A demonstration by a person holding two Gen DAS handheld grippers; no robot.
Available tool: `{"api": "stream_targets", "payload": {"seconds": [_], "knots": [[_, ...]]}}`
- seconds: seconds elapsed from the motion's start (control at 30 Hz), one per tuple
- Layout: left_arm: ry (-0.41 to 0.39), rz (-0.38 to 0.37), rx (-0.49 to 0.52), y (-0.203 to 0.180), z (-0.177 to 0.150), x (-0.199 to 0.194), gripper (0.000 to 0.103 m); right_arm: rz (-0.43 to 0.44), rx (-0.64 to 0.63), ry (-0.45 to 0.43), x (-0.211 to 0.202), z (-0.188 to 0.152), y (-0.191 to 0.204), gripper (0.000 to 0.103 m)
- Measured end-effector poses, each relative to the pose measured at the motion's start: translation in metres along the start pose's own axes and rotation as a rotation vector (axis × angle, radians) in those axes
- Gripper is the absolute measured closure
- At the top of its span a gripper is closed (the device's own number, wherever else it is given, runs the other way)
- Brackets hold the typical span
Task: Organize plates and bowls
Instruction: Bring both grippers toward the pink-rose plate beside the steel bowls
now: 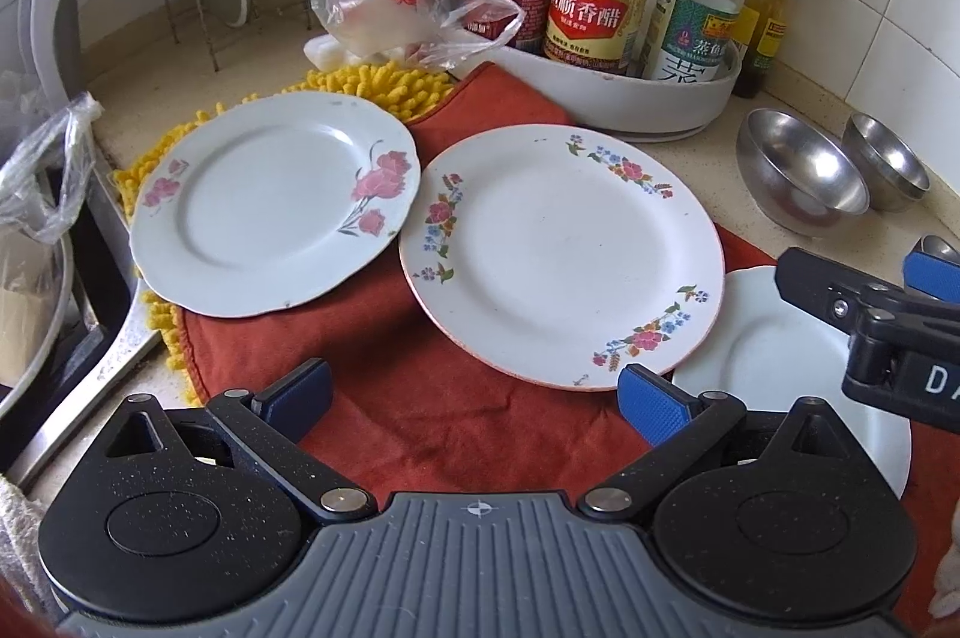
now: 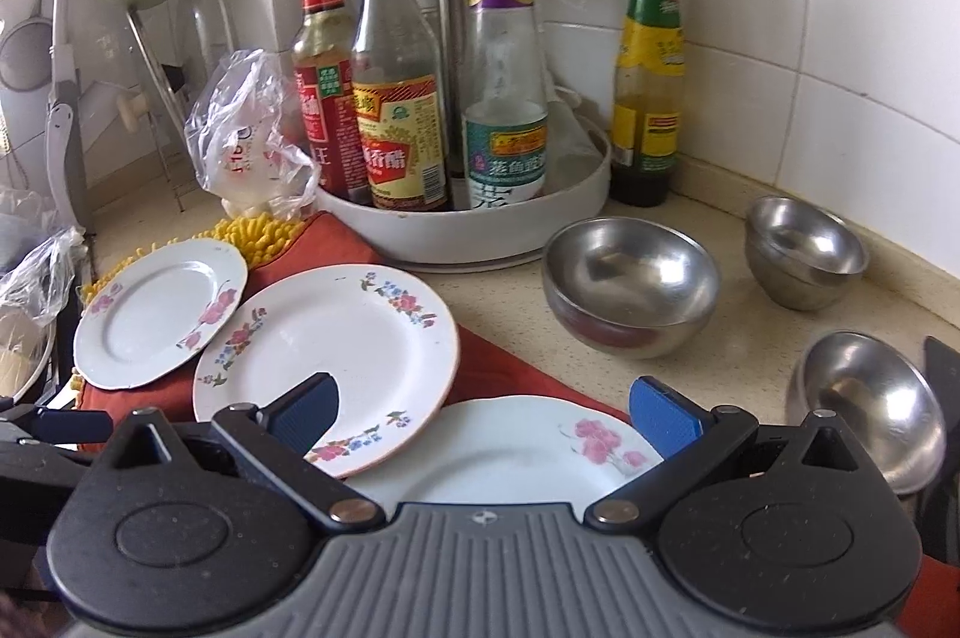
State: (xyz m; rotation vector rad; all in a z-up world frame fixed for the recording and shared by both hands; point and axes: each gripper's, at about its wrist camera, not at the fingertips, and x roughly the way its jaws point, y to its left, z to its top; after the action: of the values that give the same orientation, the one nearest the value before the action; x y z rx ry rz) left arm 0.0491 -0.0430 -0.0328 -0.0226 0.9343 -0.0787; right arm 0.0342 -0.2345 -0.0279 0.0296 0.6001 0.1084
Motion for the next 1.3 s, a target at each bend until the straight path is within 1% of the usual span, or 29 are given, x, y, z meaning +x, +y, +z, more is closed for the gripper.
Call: {"api": "stream_targets", "payload": {"seconds": [0.13, 0.2, 0.27, 0.33, 0.37, 0.4, 0.5, 0.63, 0.7, 0.73, 0.8, 0.87, 0.93, 0.97, 1.13, 1.17, 1.3], "knots": [[0.030, -0.062, 0.002, 0.006, 0.003, 0.011, 0.003, 0.004, -0.034, 0.021, 0.015, 0.006, 0.004, 0.000], [0.039, -0.100, 0.031, 0.005, 0.004, 0.014, 0.004, 0.006, -0.011, 0.040, 0.018, 0.008, -0.002, 0.001], [0.037, -0.140, 0.081, -0.001, 0.005, 0.014, 0.005, -0.006, 0.012, 0.056, 0.019, 0.008, -0.008, 0.001], [0.031, -0.165, 0.135, -0.009, 0.005, 0.015, 0.005, -0.018, -0.001, 0.063, 0.018, 0.005, -0.011, 0.001], [0.037, -0.180, 0.156, -0.012, 0.005, 0.017, 0.005, -0.032, -0.013, 0.069, 0.020, 0.003, -0.012, 0.003], [0.046, -0.195, 0.166, -0.013, 0.005, 0.019, 0.005, -0.041, -0.023, 0.080, 0.022, 0.003, -0.012, 0.005], [0.074, -0.227, 0.152, -0.009, 0.007, 0.026, 0.006, -0.053, -0.019, 0.096, 0.027, 0.004, -0.013, 0.007], [0.098, -0.219, 0.107, 0.002, 0.011, 0.036, 0.007, -0.047, -0.023, 0.109, 0.036, 0.006, -0.014, 0.009], [0.112, -0.222, 0.086, 0.006, 0.012, 0.040, 0.008, -0.029, -0.037, 0.120, 0.041, 0.006, -0.013, 0.014], [0.118, -0.226, 0.073, 0.008, 0.012, 0.041, 0.009, -0.016, -0.042, 0.126, 0.044, 0.007, -0.012, 0.015], [0.110, -0.230, 0.054, 0.009, 0.013, 0.041, 0.009, 0.034, -0.051, 0.137, 0.053, 0.011, -0.008, 0.020], [0.112, -0.231, 0.038, 0.009, 0.015, 0.042, 0.010, 0.061, -0.060, 0.152, 0.064, 0.016, -0.005, 0.022], [0.111, -0.229, 0.019, 0.010, 0.018, 0.042, 0.011, 0.091, -0.062, 0.169, 0.077, 0.021, -0.003, 0.028], [0.113, -0.226, 0.010, 0.010, 0.020, 0.043, 0.011, 0.108, -0.063, 0.176, 0.082, 0.023, -0.003, 0.033], [0.109, -0.216, -0.026, 0.011, 0.026, 0.047, 0.013, 0.186, -0.060, 0.232, 0.109, 0.031, 0.000, 0.041], [0.108, -0.214, -0.034, 0.012, 0.027, 0.048, 0.013, 0.197, -0.061, 0.242, 0.113, 0.031, 0.000, 0.044], [0.103, -0.210, -0.070, 0.014, 0.031, 0.051, 0.013, 0.237, -0.059, 0.257, 0.122, 0.032, 0.000, 0.044]]}}
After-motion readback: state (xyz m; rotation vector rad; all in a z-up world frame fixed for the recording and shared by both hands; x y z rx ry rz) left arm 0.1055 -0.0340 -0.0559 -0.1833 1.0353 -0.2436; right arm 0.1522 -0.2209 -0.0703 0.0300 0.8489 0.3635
